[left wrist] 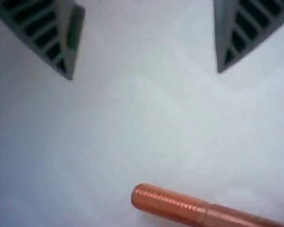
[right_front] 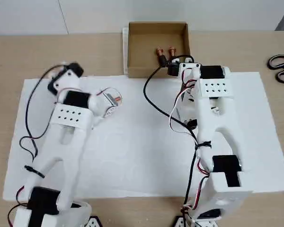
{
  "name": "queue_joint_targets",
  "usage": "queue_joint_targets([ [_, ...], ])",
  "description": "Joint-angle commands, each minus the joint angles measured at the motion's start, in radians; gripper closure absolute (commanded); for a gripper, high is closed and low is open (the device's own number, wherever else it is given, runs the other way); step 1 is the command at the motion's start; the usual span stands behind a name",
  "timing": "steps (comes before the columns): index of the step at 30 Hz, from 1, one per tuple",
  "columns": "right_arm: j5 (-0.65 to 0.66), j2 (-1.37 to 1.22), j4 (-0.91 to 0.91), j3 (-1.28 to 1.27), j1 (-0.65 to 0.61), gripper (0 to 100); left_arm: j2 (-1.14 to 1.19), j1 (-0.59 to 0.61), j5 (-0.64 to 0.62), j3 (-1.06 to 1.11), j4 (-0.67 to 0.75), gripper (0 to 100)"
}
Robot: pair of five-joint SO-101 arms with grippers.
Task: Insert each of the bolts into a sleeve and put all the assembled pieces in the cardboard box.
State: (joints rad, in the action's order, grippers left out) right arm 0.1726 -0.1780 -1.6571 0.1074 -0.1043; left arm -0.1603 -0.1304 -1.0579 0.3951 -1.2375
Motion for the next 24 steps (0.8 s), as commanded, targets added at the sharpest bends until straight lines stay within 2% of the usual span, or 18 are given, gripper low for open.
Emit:
queue_joint_targets([
  [1, 0.002, 0.038, -0.012, 0.051, 0.002, 99.5, -0.005, -0.006, -0.048, 0.077, 0.141, 82],
  [13, -0.015, 0.038, -0.013, 0.051, 0.002, 99.5, -0.005, 0.109, -0.048, 0.263, 0.387, 82],
  [24, -0.017, 0.038, -0.013, 0.051, 0.002, 99.5, -0.005, 0.109, -0.049, 0.295, 0.422, 82],
])
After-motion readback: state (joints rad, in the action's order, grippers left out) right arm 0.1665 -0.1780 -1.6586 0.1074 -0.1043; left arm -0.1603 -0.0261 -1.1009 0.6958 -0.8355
